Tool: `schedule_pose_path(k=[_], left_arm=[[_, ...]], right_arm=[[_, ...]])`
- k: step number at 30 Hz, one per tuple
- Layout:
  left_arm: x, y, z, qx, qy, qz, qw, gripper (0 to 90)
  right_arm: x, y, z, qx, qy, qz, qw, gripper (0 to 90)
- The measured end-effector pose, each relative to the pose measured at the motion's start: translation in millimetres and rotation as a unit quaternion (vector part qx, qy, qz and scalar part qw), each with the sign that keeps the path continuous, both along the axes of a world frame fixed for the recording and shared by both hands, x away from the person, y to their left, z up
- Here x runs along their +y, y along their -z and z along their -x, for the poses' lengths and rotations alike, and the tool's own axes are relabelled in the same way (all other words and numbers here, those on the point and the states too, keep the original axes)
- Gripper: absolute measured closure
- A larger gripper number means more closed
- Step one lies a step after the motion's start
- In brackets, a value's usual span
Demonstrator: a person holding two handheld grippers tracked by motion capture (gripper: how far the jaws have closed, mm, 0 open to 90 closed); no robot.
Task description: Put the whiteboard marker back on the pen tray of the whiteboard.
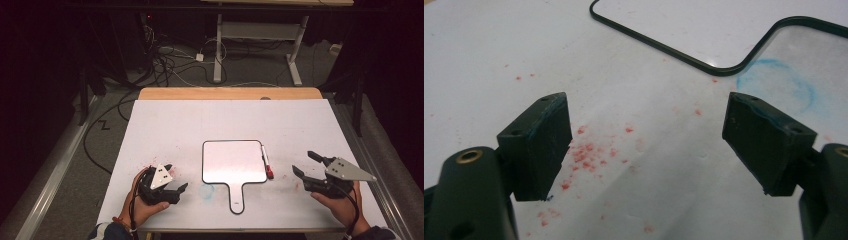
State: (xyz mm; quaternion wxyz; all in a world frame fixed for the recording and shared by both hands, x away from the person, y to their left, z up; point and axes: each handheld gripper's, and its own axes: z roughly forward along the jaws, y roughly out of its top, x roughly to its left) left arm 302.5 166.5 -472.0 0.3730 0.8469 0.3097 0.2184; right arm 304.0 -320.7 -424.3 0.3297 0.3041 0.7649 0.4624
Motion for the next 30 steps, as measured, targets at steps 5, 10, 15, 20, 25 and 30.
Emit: schedule_pose_path(k=[5, 10, 15, 20, 25, 30], left_arm=[[-1.1, 1.6, 2.8, -0.002, 0.005, -0.010, 0.9999, 18.9], [-1.5, 2.4, 4.2, -0.009, 0.005, -0.014, 0.9999, 18.9], [-1.2, 2.9, 1.8, -0.009, 0.001, -0.010, 0.9999, 18.9], [-2.5, 3.6, 1.9, -0.010, -0.001, -0.018, 0.9998, 18.9], [-2.5, 4.3, 0.7, -0.009, -0.003, -0.018, 0.9998, 18.9], [-3.7, 4.7, -1.3, -0.010, -0.001, -0.022, 0.9997, 18.9]], right_arm=[[-7.9, 18.7, 13.9, 0.017, 0.013, 0.029, 0.9993, 26.5], [-7.1, 20.2, 14.6, 0.016, 0.020, 0.025, 0.9994, 27.4], [-4.0, 21.6, 11.5, 0.021, 0.023, 0.019, 0.9993, 28.3], [-3.2, 22.8, 11.0, 0.020, 0.024, 0.021, 0.9993, 28.0], [-2.6, 22.2, 11.2, 0.018, 0.030, 0.020, 0.9992, 28.2], [-1.4, 23.6, 11.1, 0.019, 0.030, 0.026, 0.9990, 27.9]])
